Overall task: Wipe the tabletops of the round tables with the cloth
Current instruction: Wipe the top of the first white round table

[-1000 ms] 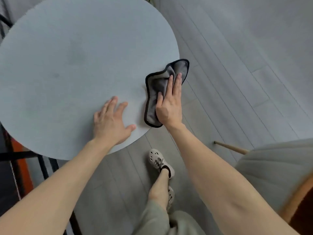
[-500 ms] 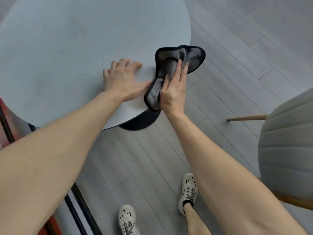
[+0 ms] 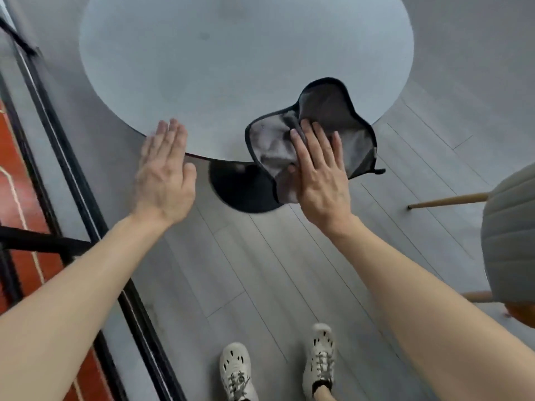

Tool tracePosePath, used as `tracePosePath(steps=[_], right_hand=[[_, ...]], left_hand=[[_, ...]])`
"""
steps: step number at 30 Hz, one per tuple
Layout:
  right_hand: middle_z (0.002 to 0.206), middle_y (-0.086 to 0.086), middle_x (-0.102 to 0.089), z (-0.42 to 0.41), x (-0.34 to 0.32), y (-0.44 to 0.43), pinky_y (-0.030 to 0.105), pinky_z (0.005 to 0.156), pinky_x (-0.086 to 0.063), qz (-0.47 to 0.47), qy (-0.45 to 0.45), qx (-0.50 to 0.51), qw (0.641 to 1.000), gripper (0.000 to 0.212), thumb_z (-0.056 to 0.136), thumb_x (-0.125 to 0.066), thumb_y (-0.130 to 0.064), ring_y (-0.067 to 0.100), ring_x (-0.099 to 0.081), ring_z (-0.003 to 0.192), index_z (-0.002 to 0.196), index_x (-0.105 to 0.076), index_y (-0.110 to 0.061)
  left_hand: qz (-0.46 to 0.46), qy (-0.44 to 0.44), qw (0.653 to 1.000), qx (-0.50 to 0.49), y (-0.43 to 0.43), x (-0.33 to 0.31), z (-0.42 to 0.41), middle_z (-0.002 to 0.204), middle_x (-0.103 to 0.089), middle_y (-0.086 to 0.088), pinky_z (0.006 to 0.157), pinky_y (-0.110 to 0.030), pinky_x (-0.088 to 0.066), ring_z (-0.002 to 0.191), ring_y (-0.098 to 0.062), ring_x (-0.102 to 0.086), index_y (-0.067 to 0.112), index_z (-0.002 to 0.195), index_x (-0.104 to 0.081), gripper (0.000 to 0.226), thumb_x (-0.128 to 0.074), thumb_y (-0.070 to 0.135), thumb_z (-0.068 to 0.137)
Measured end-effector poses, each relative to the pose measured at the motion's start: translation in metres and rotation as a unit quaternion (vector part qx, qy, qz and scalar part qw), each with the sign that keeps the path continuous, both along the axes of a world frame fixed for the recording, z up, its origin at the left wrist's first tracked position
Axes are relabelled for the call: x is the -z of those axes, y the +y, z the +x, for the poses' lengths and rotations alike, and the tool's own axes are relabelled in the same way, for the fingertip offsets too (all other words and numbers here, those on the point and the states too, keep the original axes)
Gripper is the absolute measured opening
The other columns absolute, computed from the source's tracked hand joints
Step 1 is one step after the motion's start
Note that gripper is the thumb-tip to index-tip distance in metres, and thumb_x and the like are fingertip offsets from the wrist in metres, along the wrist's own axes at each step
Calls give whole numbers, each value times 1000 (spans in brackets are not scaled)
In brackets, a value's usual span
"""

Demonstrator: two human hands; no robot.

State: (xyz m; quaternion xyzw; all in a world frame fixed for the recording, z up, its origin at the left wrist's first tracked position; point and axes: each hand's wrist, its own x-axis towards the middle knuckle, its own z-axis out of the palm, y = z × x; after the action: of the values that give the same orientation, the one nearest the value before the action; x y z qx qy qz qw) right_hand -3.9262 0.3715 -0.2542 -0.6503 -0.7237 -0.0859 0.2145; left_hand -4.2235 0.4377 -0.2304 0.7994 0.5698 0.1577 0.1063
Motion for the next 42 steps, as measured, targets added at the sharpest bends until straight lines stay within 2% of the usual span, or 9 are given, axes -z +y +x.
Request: tracePosePath(steps=[9, 12, 17, 21, 26, 29, 33, 36, 42], right_hand=[[178, 18, -26, -46, -22, 23, 53, 135, -22, -49, -87, -57, 993, 60, 116, -31, -28, 38, -27, 165, 170, -29, -4], [178, 25, -21, -99, -25, 33, 53, 135, -19, -81, -72, -81, 991, 75, 106, -51, -27, 42, -22, 166, 171, -23, 0], [179, 6, -29, -98, -76, 39, 29, 131, -21, -262, 190, -140, 936, 90, 92, -54, -5, 22, -31, 161, 174, -16, -13], [169, 8, -49, -45, -88, 49, 38, 136, -22, -217, 104, -146, 960, 70, 93, -40, 3, 22, -36, 162, 161, -50, -8], [180, 6, -23, -32, -72, 36, 31, 137, -9, -272, 41, -211, 938, 76, 95, -27, -14, 20, -13, 169, 170, -34, -7], [170, 2, -47, -28, -80, 50, 31, 133, -28, -253, 87, -209, 941, 52, 107, -45, -12, 15, -34, 163, 158, -56, -11], [124, 2, -77, -33, -88, 68, 45, 100, -59, -148, 120, -188, 964, 29, 104, -58, -10, 24, -67, 124, 125, -78, -11], [147, 2, -67, -52, -81, 84, 32, 116, -47, -113, 148, -208, 960, 37, 111, -52, -13, 22, -54, 146, 145, -67, -12], [170, 9, -46, -112, -48, 155, 45, 136, -20, -155, 152, -185, 958, 50, 112, -39, -25, 25, -29, 165, 156, -58, -9]], left_hand=[[46, -87, 995, -14, -17, 9, -12, 171, -32, -12, 131, -43, -22, 161, -26, -24, 4, 162, -35, 70, -43, 4, 92], [25, -163, 972, -168, -48, 8, -7, 120, -67, -4, 98, -39, -51, 112, -24, -63, 16, 122, -63, 24, -54, 20, 101], [-412, -473, 731, -270, -65, -33, 38, 107, -80, -19, 89, -45, -57, 93, -33, -77, 2, 114, -72, 54, -35, 41, 115], [-442, -500, 693, -273, -44, -54, 75, 120, -75, -7, 96, -51, -62, 110, -26, -74, 13, 128, -65, 52, -38, 54, 111], [-408, -589, 603, -350, -13, -40, 116, 121, -74, -19, 79, -57, -65, 101, -36, -77, 7, 129, -63, 42, -39, 38, 113], [-335, -602, 576, -439, 7, -5, 128, 123, -69, -23, 73, -61, -65, 104, -41, -72, 3, 124, -56, 40, -45, 38, 107], [-241, -556, 624, -493, 7, -25, 136, 131, -62, -29, 98, -49, -57, 117, -45, -64, -2, 128, -50, 53, -39, 46, 105], [-171, -497, 674, -519, 20, -28, 105, 134, -60, -30, 84, -32, -40, 121, -44, -59, -4, 128, -47, 44, -29, 33, 115], [-178, -370, 755, -511, 89, -27, 7, 140, -59, -29, 97, -42, -44, 126, -44, -57, -4, 135, -49, 49, -25, 34, 115]])
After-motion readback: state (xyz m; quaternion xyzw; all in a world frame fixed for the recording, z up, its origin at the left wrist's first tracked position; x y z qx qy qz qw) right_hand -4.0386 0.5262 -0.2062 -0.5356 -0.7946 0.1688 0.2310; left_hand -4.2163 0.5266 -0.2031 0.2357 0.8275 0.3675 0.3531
